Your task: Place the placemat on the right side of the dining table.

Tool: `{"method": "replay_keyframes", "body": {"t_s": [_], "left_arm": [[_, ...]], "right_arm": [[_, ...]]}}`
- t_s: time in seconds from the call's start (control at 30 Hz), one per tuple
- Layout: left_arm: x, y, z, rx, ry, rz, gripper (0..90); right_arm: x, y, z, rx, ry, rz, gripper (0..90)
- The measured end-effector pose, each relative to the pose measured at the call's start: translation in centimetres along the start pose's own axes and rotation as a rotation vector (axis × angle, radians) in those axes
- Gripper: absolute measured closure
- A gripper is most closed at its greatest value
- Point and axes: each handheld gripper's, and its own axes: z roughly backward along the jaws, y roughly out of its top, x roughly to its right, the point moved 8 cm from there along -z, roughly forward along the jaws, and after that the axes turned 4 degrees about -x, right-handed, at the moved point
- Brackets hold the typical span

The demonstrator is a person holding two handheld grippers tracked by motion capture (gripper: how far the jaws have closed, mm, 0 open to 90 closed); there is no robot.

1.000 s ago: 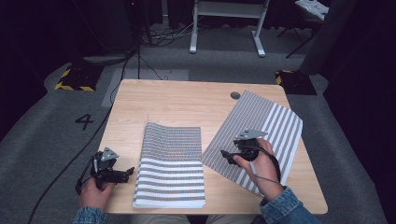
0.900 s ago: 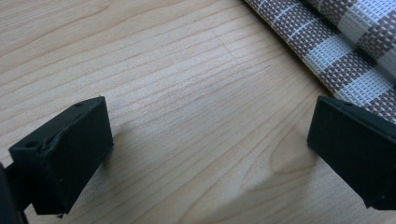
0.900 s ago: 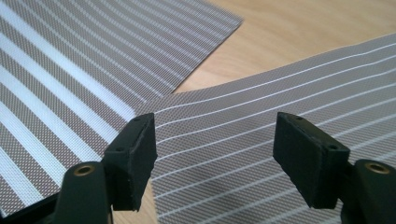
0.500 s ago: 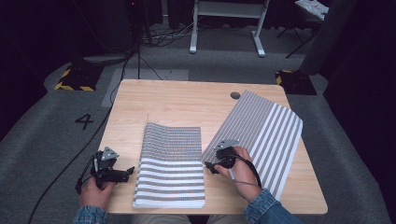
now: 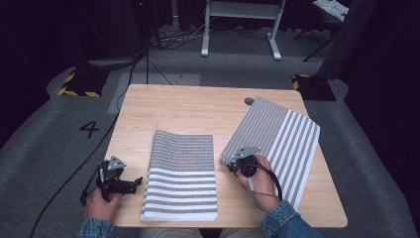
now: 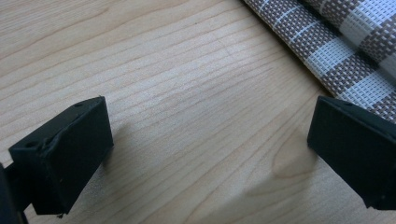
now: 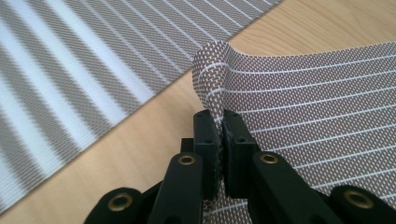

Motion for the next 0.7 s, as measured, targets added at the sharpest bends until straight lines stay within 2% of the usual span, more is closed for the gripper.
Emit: {"method": "replay_keyframes", "body": {"t_s": [0.03, 0.07, 0.1, 0.17, 0.2, 0.43, 0.7], "left_arm": [[0.0, 0.0, 0.0, 0.000, -0.001, 0.001, 0.2], [0.0, 0.0, 0.0, 0.003, 0.000, 0.001, 0.2], [0.0, 0.0, 0.0, 0.003, 0.002, 0.002, 0.2], [0.0, 0.0, -0.1, 0.002, 0.003, 0.002, 0.2], [0.0, 0.0, -0.1, 0.002, 0.003, 0.002, 0.2], [-0.1, 0.1, -0.1, 0.002, 0.003, 0.000, 0.2], [-0.1, 0.1, -0.1, 0.002, 0.004, 0.000, 0.2]], "right_arm": [[-0.5, -0.3, 0.5, 0.014, 0.034, 0.002, 85.8], [-0.5, -0.3, 0.5, 0.014, 0.034, 0.002, 85.8], [-1.0, -0.8, 1.1, 0.021, 0.063, -0.002, 85.3], [-1.2, -1.1, 1.4, 0.025, 0.076, -0.004, 84.9], [-1.6, -1.8, 2.1, 0.028, 0.101, -0.010, 83.5], [-2.6, -3.9, 4.1, 0.043, 0.146, -0.031, 80.9], [-3.3, -6.4, 5.6, 0.029, 0.159, -0.042, 79.6]]}}
